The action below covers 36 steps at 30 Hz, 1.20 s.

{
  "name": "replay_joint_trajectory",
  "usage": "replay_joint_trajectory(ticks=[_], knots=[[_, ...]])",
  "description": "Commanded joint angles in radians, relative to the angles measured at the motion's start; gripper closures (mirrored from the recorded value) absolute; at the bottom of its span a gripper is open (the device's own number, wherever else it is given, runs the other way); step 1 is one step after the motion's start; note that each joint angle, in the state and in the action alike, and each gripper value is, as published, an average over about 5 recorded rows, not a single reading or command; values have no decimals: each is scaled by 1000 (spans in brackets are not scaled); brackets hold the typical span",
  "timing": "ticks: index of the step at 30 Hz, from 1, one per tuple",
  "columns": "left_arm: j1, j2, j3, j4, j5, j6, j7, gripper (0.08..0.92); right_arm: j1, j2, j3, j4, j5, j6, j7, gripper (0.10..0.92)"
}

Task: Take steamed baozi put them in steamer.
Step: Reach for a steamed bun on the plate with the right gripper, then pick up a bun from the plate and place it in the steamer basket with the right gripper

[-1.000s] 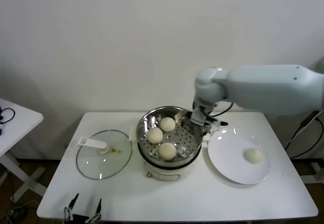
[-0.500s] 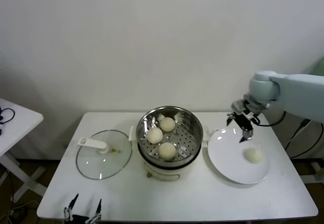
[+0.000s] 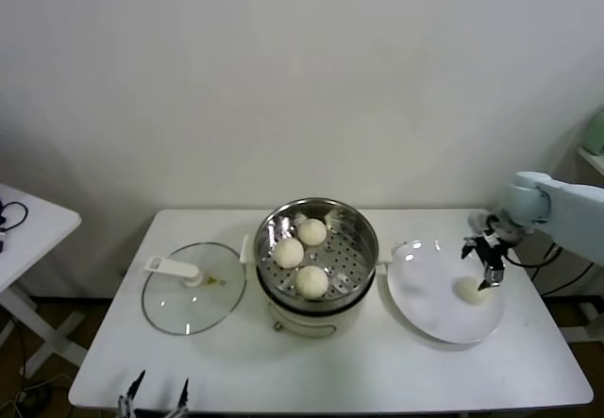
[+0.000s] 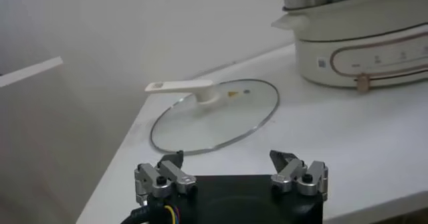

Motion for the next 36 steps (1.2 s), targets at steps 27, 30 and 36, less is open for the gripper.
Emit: replay_joint_trajectory(ticks=[27,30,36], knots=[[6,-12,-10,11,18,-1,-6,177,-301,123,269,-301,-132,105,-17,227],[4,-12,-11,12,16,0,-6,177,-291,127,265,-300,-136,108,-18,288],[5,-11,-14,10,14,1,-7,177,-179,108,174,-227,-103,97,-27,385]])
